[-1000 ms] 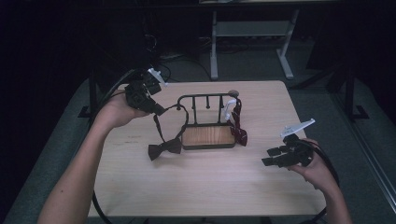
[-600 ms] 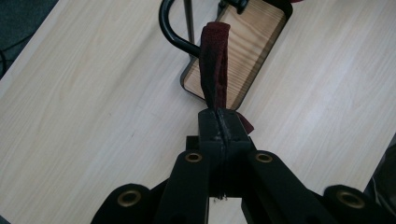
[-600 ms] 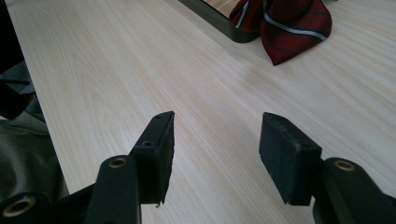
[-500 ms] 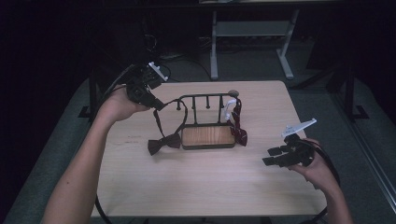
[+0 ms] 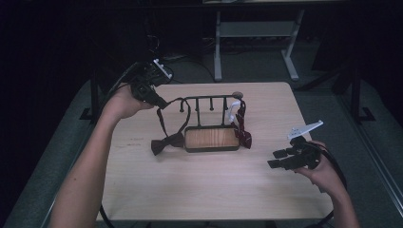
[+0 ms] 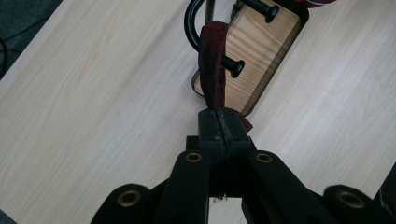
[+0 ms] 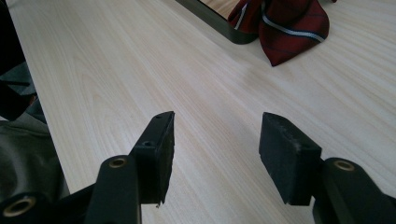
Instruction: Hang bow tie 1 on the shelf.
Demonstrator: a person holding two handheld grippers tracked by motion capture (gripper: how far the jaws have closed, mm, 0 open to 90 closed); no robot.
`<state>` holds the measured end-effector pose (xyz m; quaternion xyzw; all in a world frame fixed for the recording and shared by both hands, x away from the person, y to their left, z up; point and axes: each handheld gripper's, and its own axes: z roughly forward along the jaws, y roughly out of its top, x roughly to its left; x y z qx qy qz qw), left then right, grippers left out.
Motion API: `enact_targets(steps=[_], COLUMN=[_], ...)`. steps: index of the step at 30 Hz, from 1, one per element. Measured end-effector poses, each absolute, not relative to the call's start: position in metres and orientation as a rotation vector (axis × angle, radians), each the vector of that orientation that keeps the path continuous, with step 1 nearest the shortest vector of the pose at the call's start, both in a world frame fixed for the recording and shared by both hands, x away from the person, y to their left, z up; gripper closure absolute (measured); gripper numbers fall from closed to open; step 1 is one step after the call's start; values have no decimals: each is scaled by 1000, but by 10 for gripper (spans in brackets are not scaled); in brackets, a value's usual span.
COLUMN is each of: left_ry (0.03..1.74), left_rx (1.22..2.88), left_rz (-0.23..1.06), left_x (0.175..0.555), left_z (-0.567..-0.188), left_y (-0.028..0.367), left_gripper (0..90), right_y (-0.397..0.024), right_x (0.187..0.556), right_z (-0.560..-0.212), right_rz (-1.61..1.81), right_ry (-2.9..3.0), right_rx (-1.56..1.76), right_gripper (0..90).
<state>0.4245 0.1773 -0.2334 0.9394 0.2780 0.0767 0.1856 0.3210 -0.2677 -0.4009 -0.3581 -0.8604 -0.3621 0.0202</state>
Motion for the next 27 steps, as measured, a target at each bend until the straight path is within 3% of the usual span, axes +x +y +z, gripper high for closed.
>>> enact_targets(steps=[27], left_ry=[863], left_rx=[2706], left_rz=[248], left_x=[441], left_z=[-246], left_y=[171], left_gripper=[892], right_y=[-272], right_x=[320], right_z=[-400], right_rz=[-1131], right_ry=[-2671], right_rx=[-1120], right_gripper=[454])
